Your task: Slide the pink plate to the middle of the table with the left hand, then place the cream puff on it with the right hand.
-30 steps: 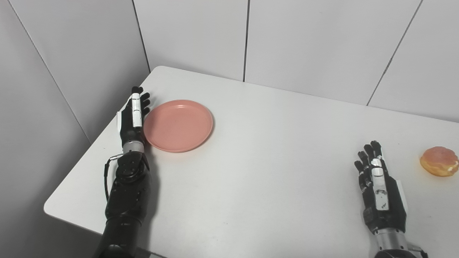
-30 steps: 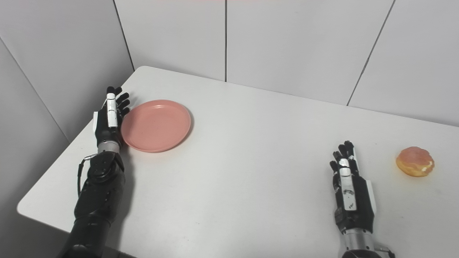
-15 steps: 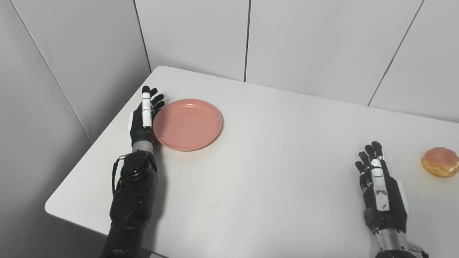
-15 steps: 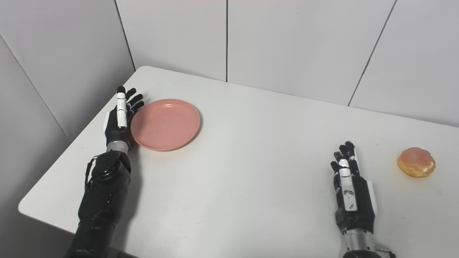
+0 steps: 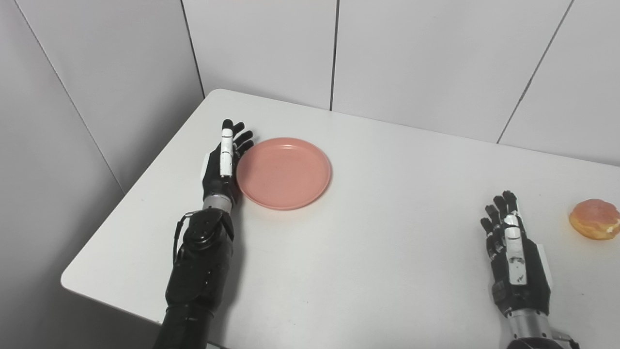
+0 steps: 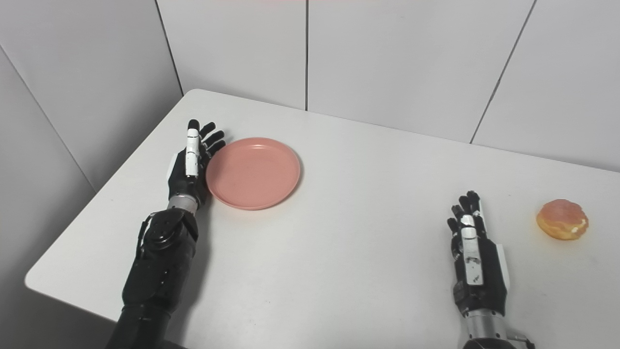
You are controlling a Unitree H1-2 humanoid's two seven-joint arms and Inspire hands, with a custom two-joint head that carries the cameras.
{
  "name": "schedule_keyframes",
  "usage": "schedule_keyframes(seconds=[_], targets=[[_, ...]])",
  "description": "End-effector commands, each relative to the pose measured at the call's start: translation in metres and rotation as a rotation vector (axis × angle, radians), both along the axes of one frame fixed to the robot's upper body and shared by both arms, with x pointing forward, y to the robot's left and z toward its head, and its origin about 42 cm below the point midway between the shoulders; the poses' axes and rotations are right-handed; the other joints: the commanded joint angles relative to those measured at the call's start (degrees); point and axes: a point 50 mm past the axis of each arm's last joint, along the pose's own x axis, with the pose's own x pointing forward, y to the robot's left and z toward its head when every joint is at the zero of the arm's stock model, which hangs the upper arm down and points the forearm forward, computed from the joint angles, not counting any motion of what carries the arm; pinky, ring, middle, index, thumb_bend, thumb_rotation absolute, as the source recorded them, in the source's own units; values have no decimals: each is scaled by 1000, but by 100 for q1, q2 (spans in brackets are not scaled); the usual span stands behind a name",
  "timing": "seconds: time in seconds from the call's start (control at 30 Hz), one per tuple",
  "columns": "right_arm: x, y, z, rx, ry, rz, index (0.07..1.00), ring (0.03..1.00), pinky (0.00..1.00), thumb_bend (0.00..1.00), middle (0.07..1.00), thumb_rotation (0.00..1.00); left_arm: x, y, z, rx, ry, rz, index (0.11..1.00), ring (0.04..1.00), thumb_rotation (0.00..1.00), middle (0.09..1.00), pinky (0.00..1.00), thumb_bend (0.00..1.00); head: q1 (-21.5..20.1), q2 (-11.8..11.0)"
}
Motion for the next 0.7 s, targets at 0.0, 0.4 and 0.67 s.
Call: schedule_keyframes(seconds=[0.0,0.4,0.67], targets=[[-10,0,-22,16,27,-17,999,1000,1000,651,1000,815,2,-14,8,35,-31,-75,843,864,1000,848,899,732,-26,11],[-18,8,-12,-25,17,-11,1000,1000,1000,601,1000,849,-16,-59,7,-14,-35,-170,839,862,1000,843,887,681,-722,164],[-23,22,-4,-32,24,-17,998,995,1000,653,1000,846,-31,-76,7,-25,-26,-224,856,888,1000,868,932,673,-1300,275]])
